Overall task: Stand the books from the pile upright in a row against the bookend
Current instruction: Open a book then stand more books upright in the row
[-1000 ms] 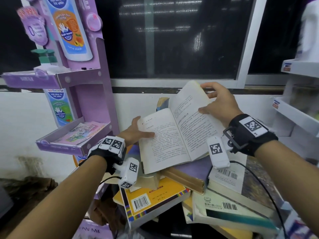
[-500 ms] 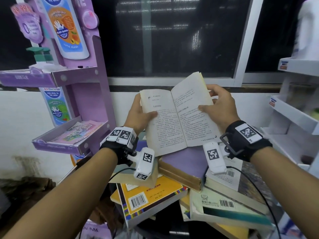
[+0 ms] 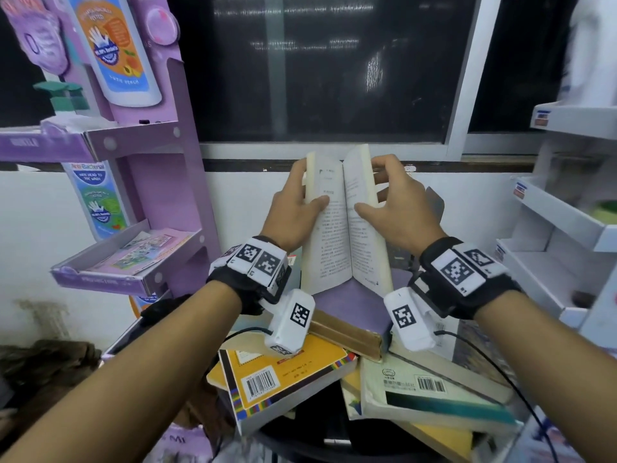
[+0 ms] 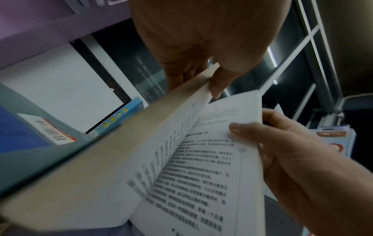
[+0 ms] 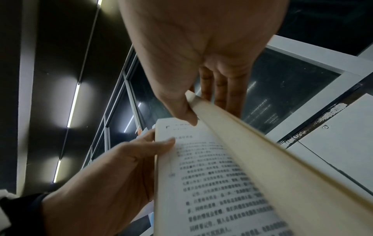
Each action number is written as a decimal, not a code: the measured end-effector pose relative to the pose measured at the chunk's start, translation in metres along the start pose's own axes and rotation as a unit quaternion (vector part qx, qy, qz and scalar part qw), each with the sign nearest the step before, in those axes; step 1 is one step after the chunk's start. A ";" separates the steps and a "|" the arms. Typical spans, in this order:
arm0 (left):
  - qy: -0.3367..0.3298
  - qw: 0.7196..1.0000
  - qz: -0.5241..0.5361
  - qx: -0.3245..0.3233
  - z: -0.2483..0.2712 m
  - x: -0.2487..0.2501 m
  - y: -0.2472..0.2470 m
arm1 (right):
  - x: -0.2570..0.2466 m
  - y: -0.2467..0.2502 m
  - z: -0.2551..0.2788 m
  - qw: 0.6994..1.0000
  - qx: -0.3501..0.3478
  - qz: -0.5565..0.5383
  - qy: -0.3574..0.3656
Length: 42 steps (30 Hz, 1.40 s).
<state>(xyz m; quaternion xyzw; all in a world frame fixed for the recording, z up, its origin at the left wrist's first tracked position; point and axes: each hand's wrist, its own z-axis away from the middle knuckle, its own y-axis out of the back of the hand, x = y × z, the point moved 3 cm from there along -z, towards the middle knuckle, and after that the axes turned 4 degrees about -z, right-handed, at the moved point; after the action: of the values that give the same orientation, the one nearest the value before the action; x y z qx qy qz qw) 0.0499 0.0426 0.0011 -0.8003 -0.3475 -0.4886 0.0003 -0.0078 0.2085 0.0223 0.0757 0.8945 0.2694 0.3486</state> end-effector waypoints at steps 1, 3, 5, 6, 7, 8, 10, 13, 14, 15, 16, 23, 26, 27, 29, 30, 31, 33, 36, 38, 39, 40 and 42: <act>-0.009 1.000 0.004 -0.009 0.002 0.003 -0.003 | -0.001 -0.003 0.001 1.000 -0.004 -0.009 0.005; -0.029 0.999 0.010 -0.031 0.006 0.008 -0.008 | -0.001 -0.007 0.002 1.000 -0.010 -0.024 0.012; -0.037 0.998 0.028 -0.052 0.009 0.012 -0.011 | -0.002 -0.008 0.003 0.999 -0.014 -0.032 0.018; -0.038 0.997 0.039 -0.062 0.010 0.013 -0.012 | -0.003 -0.007 0.004 0.999 -0.015 -0.034 0.020; -0.036 0.996 0.051 -0.071 0.011 0.013 -0.012 | -0.004 -0.007 0.005 0.999 -0.018 -0.037 0.021; -0.031 0.994 0.064 -0.081 0.013 0.013 -0.012 | -0.004 -0.006 0.006 0.999 -0.021 -0.040 0.022; -0.019 0.991 0.090 -0.095 0.016 0.012 -0.011 | -0.003 -0.006 0.008 0.998 -0.030 -0.053 0.022; -0.013 0.990 0.096 -0.100 0.019 0.012 -0.007 | -0.002 -0.008 0.011 0.995 -0.059 -0.081 0.022; -0.017 0.991 0.091 -0.098 0.019 0.012 -0.006 | -0.002 -0.010 0.012 0.994 -0.065 -0.086 0.024; -0.022 0.992 0.083 -0.095 0.020 0.013 -0.005 | -0.002 -0.011 0.013 0.993 -0.067 -0.090 0.026; -0.027 0.993 0.073 -0.089 0.020 0.013 -0.004 | -0.003 -0.013 0.013 0.993 -0.067 -0.094 0.027; -0.048 0.997 0.015 -0.062 0.022 0.006 0.001 | -0.005 -0.025 0.010 0.992 -0.062 -0.103 0.025; -0.048 0.998 0.007 -0.048 0.020 0.002 0.002 | -0.002 -0.025 0.008 0.993 -0.058 -0.103 0.024; -0.042 0.998 0.011 -0.044 0.018 -0.001 0.003 | 0.000 -0.025 0.006 0.993 -0.053 -0.101 0.023; -0.025 0.999 0.022 -0.040 0.018 -0.003 0.002 | 0.004 -0.024 0.003 0.995 -0.044 -0.084 0.021; -0.016 0.999 0.031 -0.038 0.018 -0.004 0.001 | 0.005 -0.023 0.001 0.996 -0.040 -0.072 0.022; -0.008 0.999 0.039 -0.035 0.018 -0.004 0.001 | 0.006 -0.023 0.000 0.997 -0.036 -0.059 0.023; 0.005 0.998 0.052 -0.021 0.018 -0.005 0.000 | 0.008 -0.021 -0.003 0.999 -0.028 -0.037 0.025; 0.015 0.997 0.077 -0.001 0.015 -0.005 0.001 | 0.008 -0.017 -0.007 0.999 0.004 -0.015 0.031; 0.017 0.995 0.096 0.010 0.014 -0.005 0.002 | 0.008 -0.014 -0.009 0.999 0.028 -0.008 0.034; 0.018 0.994 0.108 0.013 0.014 -0.005 0.002 | 0.008 -0.012 -0.011 0.999 0.035 -0.004 0.031; 0.019 0.992 0.124 0.015 0.014 -0.005 0.002 | 0.008 -0.010 -0.012 0.999 0.039 -0.001 0.028; 0.017 0.986 0.163 0.014 0.015 -0.003 0.005 | 0.007 -0.007 -0.014 0.999 0.041 0.004 0.021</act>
<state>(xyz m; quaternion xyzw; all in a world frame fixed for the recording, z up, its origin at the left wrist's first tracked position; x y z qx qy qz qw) 0.0634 0.0425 -0.0069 -0.8377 -0.2190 -0.4907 0.0971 -0.0222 0.1989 0.0227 0.0877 0.9117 0.2352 0.3253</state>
